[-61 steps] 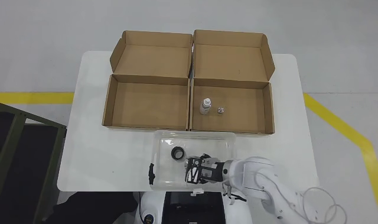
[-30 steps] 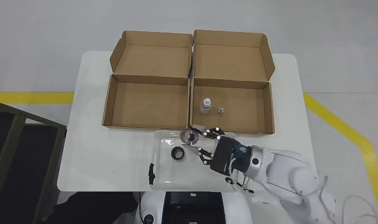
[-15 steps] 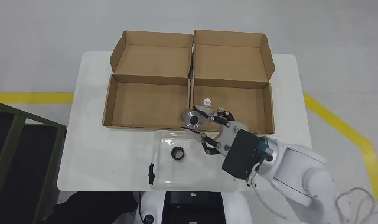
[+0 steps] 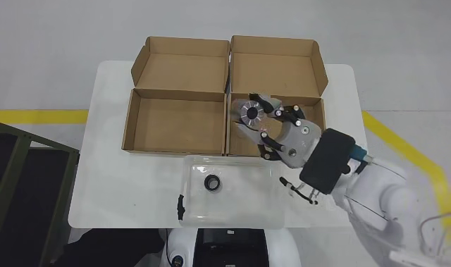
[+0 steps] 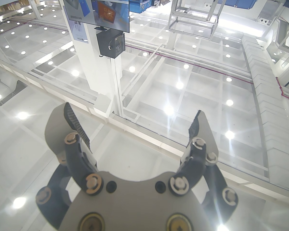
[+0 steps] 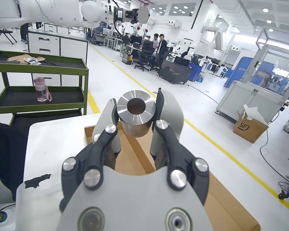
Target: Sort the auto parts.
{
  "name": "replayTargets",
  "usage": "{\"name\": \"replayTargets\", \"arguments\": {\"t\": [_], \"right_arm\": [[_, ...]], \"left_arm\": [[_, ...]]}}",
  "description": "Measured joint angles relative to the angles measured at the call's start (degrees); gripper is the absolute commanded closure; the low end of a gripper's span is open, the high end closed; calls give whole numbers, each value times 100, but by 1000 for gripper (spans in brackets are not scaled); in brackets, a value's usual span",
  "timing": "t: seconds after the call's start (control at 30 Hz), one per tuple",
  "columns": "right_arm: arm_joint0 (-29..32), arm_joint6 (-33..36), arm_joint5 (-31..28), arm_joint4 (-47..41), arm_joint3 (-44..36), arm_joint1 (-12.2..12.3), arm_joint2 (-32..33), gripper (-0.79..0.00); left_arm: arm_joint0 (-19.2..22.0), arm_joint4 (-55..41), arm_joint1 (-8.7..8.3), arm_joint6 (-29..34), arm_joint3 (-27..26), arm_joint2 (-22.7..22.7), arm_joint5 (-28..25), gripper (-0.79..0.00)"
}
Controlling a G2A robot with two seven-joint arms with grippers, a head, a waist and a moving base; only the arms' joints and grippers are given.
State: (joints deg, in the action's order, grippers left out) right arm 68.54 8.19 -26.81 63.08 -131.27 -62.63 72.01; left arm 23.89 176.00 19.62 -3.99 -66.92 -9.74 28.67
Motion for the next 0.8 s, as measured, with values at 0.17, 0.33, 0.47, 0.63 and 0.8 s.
{"name": "replayTargets", "arguments": {"t": [0.17,0.33,0.47,0.63,0.8], "right_arm": [[52,-33,-73,-41,45,-2,46,0],[253,-29,-246,64,132,4,-56,0],[327,46,-309,148,212,-4,-228,0],[245,188,-308,234,485,-40,-547,0],[33,281,-273,248,913,-97,-877,0]], "left_arm": [[0,0,0,0,0,0,0,-785],[0,0,0,0,0,0,0,-785],[0,0,0,0,0,0,0,-785],[0,0,0,0,0,0,0,-785],[0,0,0,0,0,0,0,-785]]}}
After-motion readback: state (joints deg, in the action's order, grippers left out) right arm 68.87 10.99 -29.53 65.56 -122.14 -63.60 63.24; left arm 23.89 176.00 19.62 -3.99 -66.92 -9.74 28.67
